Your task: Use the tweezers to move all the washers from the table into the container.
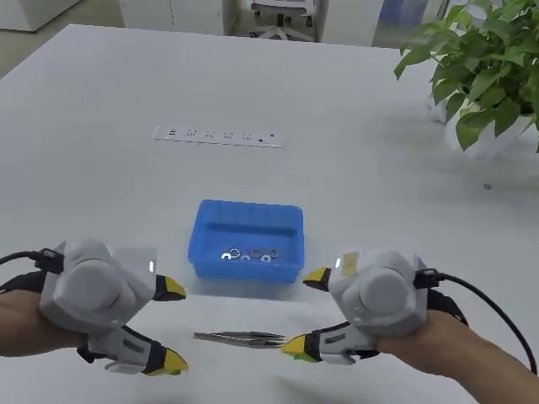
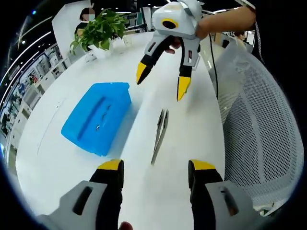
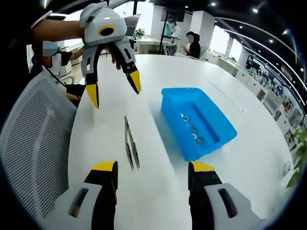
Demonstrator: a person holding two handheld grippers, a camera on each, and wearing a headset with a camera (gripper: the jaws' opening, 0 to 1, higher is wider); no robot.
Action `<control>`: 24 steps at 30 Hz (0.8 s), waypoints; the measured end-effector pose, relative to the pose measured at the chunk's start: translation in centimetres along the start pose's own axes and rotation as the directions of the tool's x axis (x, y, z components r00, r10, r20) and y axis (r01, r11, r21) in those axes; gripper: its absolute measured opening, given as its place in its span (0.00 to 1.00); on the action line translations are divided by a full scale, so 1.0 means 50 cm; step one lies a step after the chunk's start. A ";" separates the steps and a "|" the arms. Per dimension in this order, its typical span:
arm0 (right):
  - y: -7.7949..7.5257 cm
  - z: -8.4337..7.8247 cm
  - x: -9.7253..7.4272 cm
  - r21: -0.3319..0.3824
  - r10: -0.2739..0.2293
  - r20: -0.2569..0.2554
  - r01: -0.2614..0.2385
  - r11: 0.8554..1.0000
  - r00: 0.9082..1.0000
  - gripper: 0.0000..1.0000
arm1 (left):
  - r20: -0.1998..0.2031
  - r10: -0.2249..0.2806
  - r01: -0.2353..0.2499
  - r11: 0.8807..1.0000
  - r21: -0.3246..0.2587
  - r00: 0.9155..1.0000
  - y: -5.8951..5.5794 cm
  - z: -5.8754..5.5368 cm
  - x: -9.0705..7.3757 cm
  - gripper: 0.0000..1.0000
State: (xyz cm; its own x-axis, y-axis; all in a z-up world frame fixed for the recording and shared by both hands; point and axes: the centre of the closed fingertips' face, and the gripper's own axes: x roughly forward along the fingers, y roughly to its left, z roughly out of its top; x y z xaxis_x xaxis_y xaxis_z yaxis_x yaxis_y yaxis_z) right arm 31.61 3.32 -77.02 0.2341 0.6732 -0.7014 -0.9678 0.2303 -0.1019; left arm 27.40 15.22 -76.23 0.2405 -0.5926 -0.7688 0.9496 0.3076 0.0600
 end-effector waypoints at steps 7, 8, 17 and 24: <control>-0.022 -0.003 -0.045 0.079 -0.059 0.073 0.053 0.995 0.996 0.78 | 0.114 0.027 -0.020 0.998 -0.062 0.993 0.002 0.034 -0.035 0.80; -0.024 -0.003 -0.049 0.086 -0.065 0.080 0.058 0.995 0.995 0.81 | 0.123 0.032 -0.024 0.998 -0.065 0.992 0.003 0.037 -0.037 0.83; -0.030 -0.024 -0.088 0.141 -0.090 0.109 0.074 0.987 0.990 0.98 | 0.171 0.053 -0.039 0.996 -0.083 0.984 0.014 0.057 -0.050 0.99; -0.022 -0.043 -0.103 0.156 -0.091 0.106 0.074 0.985 0.990 1.00 | 0.191 0.049 -0.033 0.996 -0.085 0.980 0.018 0.070 -0.052 0.99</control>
State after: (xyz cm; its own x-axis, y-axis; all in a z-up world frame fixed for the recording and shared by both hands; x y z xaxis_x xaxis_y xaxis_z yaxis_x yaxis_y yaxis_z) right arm 31.25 -1.91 -74.79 0.3297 0.7199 -0.6108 -0.9214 0.3862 -0.0421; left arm 28.35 14.43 -71.93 0.3203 -0.7085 -0.6288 0.9207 0.3891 0.0307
